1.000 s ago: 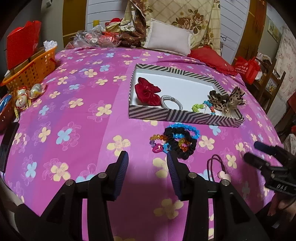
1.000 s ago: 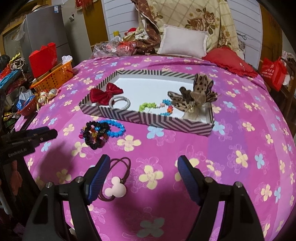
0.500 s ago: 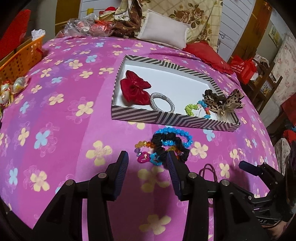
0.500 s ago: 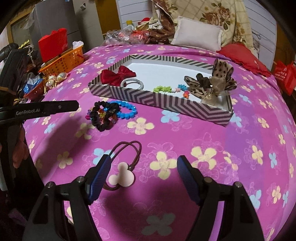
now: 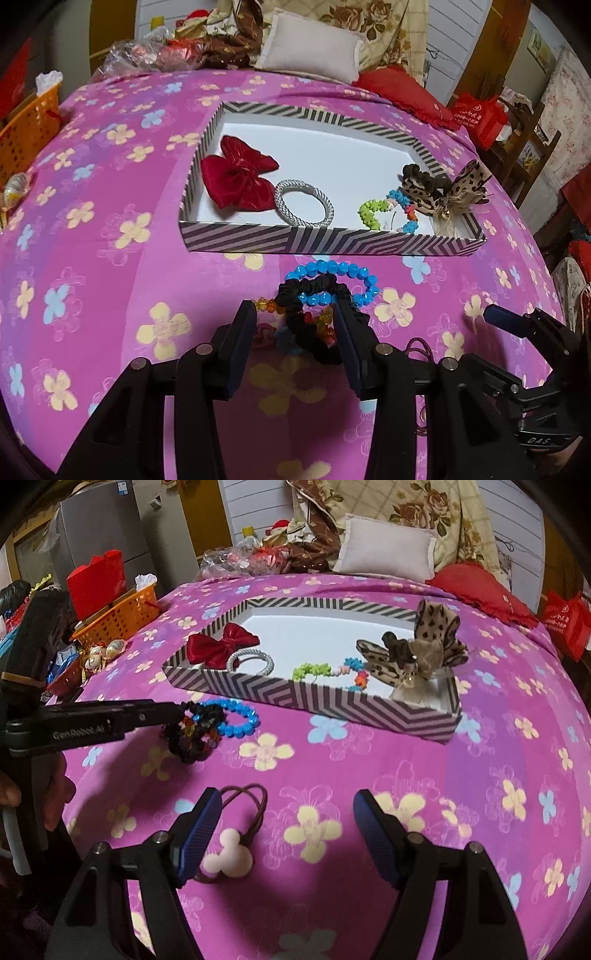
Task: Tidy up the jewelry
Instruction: 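Grasp the black scrunchie with the left tool while the right tool grasps the blue beaded bracelet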
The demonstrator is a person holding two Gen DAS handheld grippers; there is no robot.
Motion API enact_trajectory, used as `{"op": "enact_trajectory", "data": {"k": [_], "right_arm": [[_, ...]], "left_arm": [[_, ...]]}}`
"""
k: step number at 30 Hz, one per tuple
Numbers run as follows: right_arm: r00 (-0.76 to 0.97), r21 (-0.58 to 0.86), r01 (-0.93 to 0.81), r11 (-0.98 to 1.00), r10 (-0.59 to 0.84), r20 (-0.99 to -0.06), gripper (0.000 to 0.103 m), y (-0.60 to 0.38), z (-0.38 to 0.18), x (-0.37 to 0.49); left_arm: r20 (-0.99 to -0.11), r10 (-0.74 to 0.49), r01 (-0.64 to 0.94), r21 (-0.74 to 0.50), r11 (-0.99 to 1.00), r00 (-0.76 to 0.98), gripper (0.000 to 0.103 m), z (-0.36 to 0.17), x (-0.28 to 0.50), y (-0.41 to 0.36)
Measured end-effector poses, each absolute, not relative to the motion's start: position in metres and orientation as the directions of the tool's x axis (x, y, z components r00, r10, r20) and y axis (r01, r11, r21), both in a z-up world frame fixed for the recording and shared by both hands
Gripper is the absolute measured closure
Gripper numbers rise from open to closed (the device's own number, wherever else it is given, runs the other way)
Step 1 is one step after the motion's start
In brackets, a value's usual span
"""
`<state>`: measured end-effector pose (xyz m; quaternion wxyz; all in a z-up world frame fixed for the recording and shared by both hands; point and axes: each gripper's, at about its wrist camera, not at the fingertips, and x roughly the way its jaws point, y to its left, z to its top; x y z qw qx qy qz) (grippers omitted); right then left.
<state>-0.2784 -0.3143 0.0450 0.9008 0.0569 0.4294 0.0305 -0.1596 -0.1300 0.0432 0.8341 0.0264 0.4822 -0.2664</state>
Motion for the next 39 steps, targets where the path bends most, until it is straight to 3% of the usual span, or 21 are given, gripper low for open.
{"op": "enact_trajectory", "data": {"k": [5, 9, 21, 25, 33, 39], "right_arm": [[0.625, 0.131, -0.003, 0.991, 0.104, -0.774, 0.026, -0.316, 0.044, -0.272], [0.62, 0.128, -0.004, 0.992, 0.103, -0.777, 0.026, -0.317, 0.042, -0.265], [0.617, 0.131, -0.033, 0.991, 0.123, -0.777, 0.026, -0.308, 0.036, -0.225], [0.605, 0.129, -0.044, 0.991, 0.129, -0.785, 0.04, -0.298, 0.028, -0.206], [0.594, 0.067, -0.074, 0.995, 0.098, -0.799, 0.056, -0.275, 0.02, -0.18], [0.58, 0.006, -0.098, 0.995, 0.063, -0.813, 0.09, -0.268, 0.016, -0.174]], "left_arm": [[-0.824, -0.428, 0.479, -0.225, 0.849, 0.372, 0.08, 0.036, -0.153, -0.135], [-0.824, -0.413, 0.494, -0.192, 0.848, 0.388, 0.103, 0.032, -0.15, -0.141], [-0.786, -0.443, 0.492, -0.206, 0.846, 0.431, 0.103, 0.042, -0.144, -0.125], [-0.791, -0.429, 0.479, -0.2, 0.855, 0.436, 0.103, 0.041, -0.14, -0.119], [-0.8, -0.417, 0.457, -0.205, 0.866, 0.432, 0.103, 0.035, -0.136, -0.115], [-0.803, -0.41, 0.453, -0.2, 0.869, 0.432, 0.103, 0.033, -0.137, -0.116]]}}
